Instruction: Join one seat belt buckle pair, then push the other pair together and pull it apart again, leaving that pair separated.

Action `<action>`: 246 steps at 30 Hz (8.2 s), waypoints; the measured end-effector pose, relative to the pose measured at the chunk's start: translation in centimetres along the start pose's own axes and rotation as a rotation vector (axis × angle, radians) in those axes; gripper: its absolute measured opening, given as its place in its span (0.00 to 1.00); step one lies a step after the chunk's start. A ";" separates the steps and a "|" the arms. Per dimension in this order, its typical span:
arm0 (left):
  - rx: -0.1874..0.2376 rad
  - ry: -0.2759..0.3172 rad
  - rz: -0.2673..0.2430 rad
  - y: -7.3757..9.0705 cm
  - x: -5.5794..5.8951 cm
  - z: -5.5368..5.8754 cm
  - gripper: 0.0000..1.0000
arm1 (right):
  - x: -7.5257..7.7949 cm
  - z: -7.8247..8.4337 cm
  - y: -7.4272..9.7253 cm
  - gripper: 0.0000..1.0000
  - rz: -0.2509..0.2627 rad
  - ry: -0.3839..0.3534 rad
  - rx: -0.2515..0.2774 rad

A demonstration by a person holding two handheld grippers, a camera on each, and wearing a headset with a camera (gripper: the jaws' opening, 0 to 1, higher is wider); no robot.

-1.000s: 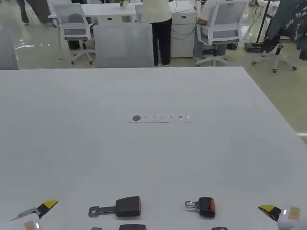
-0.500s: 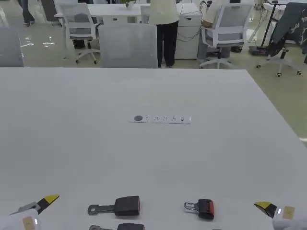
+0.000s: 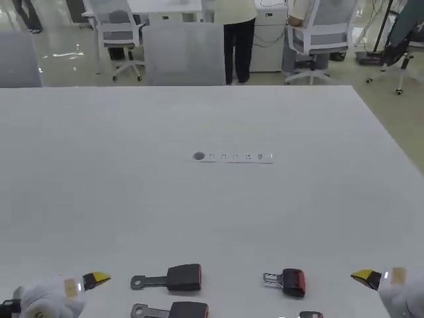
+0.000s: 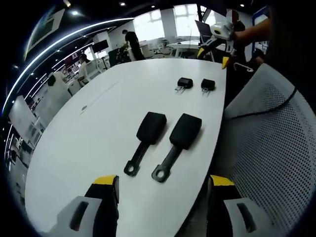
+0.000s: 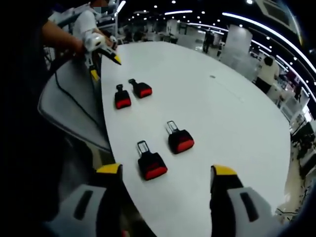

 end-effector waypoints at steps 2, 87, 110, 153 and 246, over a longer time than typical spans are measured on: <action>0.011 -0.011 0.004 -0.3 -0.1 -1.1 0.72 | 0.2 -0.2 -0.3 0.71 -0.019 0.011 -0.004; -0.305 -0.332 0.207 -10.1 3.0 -7.7 0.33 | -4.8 -5.5 -11.9 0.34 -0.264 0.385 -0.144; -0.312 -0.342 0.219 -10.4 2.9 -7.6 0.33 | -7.2 -10.1 -13.9 0.34 -0.279 0.428 -0.122; -0.268 -0.375 0.268 -10.7 2.5 -7.6 0.31 | -8.2 -12.8 -15.2 0.29 -0.278 0.407 -0.124; -0.301 -0.241 0.242 -11.9 -5.5 -8.1 0.39 | 5.4 -4.3 -11.4 0.34 -0.180 0.300 -0.222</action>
Point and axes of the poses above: the centre of the closed fingertips' face, and the gripper's own axes: y roughly backward along the fingers, x roughly to its right, z roughly out of its underside, the point moved 7 cm from there along y, roughly backward along the fingers, and after that the axes turned 11 degrees about -x, right-handed, at the moved point
